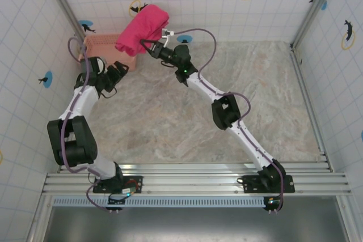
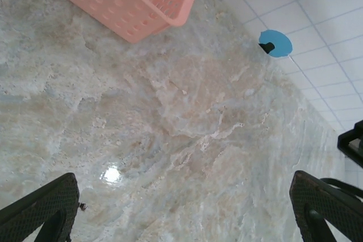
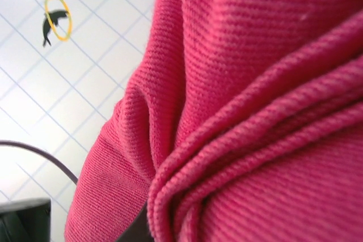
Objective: Roll up the long pants
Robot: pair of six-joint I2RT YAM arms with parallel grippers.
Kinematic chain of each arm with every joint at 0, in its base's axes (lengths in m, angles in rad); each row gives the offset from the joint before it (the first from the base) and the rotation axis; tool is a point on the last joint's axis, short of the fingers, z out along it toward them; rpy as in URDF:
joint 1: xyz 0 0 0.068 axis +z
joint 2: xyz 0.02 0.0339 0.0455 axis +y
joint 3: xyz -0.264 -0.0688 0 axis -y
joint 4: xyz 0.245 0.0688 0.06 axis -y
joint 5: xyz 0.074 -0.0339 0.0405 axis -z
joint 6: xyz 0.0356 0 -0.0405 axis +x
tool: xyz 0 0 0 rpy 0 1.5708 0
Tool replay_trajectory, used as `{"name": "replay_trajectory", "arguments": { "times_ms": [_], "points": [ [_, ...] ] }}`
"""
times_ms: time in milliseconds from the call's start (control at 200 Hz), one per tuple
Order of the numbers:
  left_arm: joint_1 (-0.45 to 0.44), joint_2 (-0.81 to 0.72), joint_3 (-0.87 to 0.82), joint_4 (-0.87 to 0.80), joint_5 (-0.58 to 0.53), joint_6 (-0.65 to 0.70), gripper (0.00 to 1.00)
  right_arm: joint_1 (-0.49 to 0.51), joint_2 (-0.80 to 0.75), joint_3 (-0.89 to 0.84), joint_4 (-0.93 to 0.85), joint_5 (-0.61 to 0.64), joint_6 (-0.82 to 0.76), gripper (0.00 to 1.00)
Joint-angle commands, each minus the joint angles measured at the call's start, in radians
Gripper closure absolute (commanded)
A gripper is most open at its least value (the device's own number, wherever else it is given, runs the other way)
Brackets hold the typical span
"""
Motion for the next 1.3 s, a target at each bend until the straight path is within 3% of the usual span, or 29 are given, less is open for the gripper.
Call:
{"name": "replay_trajectory", "arguments": {
  "times_ms": [0,295,430,741,921,1296],
  "points": [
    [-0.001,-0.078,-0.042,0.168,0.024,-0.114,0.03,0.003,0.009,0.034,0.238,0.013,0.048,1.0],
    [-0.002,-0.01,-0.105,0.77,0.234,-0.417,0.03,0.005,0.014,0.033,0.269,0.01,0.095,1.0],
    [-0.001,0.054,-0.106,0.923,0.242,-0.516,0.02,0.009,0.02,0.033,0.273,0.019,0.099,1.0],
    [-0.036,0.142,-0.123,1.122,0.226,-0.601,0.02,0.025,0.033,0.034,0.254,0.044,0.094,1.0],
    [-0.095,0.183,-0.063,1.072,0.227,-0.553,0.02,0.035,0.04,0.034,0.246,0.042,0.089,1.0],
    [-0.144,0.329,0.0,1.13,0.173,-0.596,0.03,0.045,0.039,0.033,0.305,0.015,0.157,1.0]
  ]
}}
